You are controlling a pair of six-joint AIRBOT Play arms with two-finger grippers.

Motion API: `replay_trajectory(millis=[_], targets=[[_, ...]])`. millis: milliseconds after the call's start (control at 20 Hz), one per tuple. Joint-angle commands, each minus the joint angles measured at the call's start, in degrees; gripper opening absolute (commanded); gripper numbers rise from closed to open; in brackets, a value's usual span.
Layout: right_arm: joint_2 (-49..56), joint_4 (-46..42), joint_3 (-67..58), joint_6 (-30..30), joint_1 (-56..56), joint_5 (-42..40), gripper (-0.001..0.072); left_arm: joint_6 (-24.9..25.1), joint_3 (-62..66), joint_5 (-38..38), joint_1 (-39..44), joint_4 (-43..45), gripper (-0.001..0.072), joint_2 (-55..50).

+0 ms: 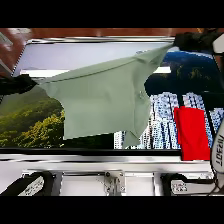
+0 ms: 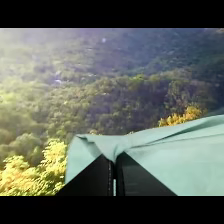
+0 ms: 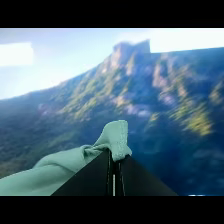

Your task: Fold the shirts.

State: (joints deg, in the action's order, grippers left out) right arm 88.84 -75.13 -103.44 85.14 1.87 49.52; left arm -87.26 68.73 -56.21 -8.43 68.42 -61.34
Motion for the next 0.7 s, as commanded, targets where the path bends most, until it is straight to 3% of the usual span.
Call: replay_trajectory(millis=[0,250,300,350,400,450,550,650], targets=[[11.1,12.7,0.0,0.3,-0.7,0.3,0.0059,0.0,-0.3,5.4,0.1,-5.2,0.0037,-12.1],[21.0,13.6,0.0,2.4,-2.1,12.2,0.0059,-0.1,-0.3,0.9,2.3,-8.3,0.0039,-25.0],[21.6,14.6,0.0,3.0,-2.1,12.7,0.0096,-0.1,-0.3,-0.3,2.5,-9.2,0.0134,-26.3],[21.5,15.9,-0.1,3.0,-1.9,12.6,0.0299,-1.4,-0.3,-1.8,2.4,-9.8,0.0378,-27.1],[20.9,16.9,-0.2,2.9,-1.6,13.3,0.0610,-2.6,-0.2,-4.2,1.8,-9.5,0.0625,-27.2],[19.7,16.7,-0.2,2.8,-1.1,14.4,0.0678,-2.4,0.3,-7.5,0.8,-8.7,0.0639,-27.0],[16.5,14.6,-0.2,1.0,1.0,18.8,0.0679,-2.2,2.5,-17.4,-2.3,-5.6,0.0639,-26.3],[12.8,6.3,-0.2,-0.4,4.1,26.9,0.0677,-0.2,2.8,-26.0,-5.5,0.4,0.0638,-23.5]])
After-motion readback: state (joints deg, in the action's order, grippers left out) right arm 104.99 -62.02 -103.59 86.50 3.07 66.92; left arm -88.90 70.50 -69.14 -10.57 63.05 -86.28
